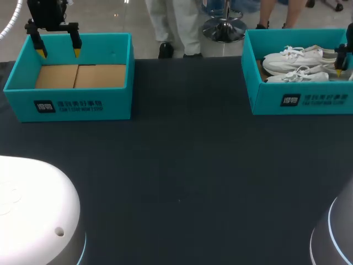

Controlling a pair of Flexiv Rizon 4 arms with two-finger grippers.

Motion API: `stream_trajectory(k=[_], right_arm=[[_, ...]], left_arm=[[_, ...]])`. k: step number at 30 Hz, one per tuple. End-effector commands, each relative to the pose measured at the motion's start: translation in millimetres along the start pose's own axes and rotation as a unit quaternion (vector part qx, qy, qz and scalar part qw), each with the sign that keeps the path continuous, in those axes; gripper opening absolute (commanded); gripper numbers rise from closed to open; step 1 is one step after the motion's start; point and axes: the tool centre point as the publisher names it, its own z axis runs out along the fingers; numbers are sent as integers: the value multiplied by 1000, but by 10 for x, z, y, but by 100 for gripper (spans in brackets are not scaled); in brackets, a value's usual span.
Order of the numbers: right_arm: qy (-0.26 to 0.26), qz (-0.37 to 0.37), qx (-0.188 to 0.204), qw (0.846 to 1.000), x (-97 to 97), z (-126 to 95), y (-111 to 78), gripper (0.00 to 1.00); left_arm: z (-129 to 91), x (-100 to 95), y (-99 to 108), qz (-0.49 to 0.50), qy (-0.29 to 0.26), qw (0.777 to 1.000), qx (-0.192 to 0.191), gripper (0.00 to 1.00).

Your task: Take the shoe out of the shoebox, open the shoe tongue, remove and reinsert the insole, then place the shoe into the shoebox

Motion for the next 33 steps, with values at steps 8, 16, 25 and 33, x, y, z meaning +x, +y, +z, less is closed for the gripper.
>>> stream_trajectory(k=[8,16,25,33], right_arm=[[3,2,14,1000,-13,188,38,76],[9,5,22,1000,-11,305,12,78],[4,4,28,1000,15,347,12,57],[-9,17,37,999,-10,404,-12,40]], left_arm=[[-2,-1,4,0,0,1000,0,100],[-2,-1,4,0,0,1000,0,100],[-2,-1,4,0,0,1000,0,100],[-2,-1,4,0,0,1000,0,100]])
